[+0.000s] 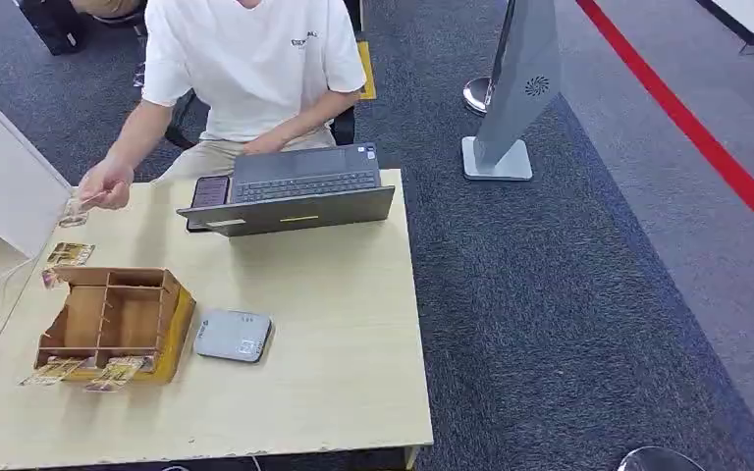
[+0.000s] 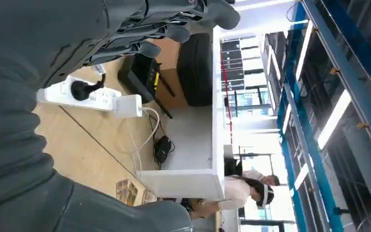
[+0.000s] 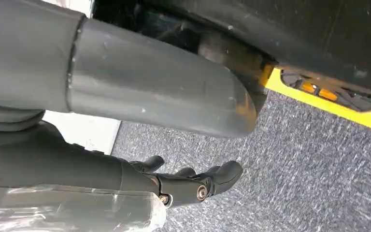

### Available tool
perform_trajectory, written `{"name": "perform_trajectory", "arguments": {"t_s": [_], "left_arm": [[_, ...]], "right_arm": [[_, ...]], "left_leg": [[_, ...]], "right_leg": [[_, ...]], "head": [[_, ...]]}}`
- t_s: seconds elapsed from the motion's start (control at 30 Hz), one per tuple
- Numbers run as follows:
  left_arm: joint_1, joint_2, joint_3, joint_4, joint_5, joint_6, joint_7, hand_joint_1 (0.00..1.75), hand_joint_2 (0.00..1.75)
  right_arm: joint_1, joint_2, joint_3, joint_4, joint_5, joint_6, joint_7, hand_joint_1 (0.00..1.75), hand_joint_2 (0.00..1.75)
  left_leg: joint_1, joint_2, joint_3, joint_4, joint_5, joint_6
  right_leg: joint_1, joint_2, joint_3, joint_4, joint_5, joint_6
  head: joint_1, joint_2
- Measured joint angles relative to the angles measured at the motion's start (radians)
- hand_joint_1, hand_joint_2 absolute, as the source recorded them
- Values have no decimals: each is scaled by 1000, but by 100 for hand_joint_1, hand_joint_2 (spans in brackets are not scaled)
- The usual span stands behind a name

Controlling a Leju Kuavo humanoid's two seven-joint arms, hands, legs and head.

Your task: Pass the card to the sensor for recognition and then transmit it.

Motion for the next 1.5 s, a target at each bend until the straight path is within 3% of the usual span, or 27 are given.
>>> {"name": "perform_trajectory", "arguments": {"t_s": [0.37,1.17,1.2,1.5], "left_arm": [[-84,109,-177,14,-291,143,103,0,175],[-384,374,-553,317,-882,361,342,3,175],[-394,385,-566,332,-906,370,351,175,175],[-515,495,-719,476,-1127,465,443,175,175]], "right_arm": [[-3,0,0,0,34,28,0,0,0],[-7,-5,5,0,116,94,0,0,0],[-7,-6,5,0,118,97,0,0,0],[-12,-14,8,0,159,126,0,0,0]], "left_leg": [[0,1,1,0,1,0],[0,2,1,0,2,-1],[0,2,1,0,2,-1],[0,5,1,1,3,-2]], "right_leg": [[0,1,0,0,1,-1],[0,4,-1,0,2,-1],[0,4,-1,0,2,-1],[1,6,-2,1,3,-1]], "head": [[0,0],[0,0],[-1,0],[0,0]]}}
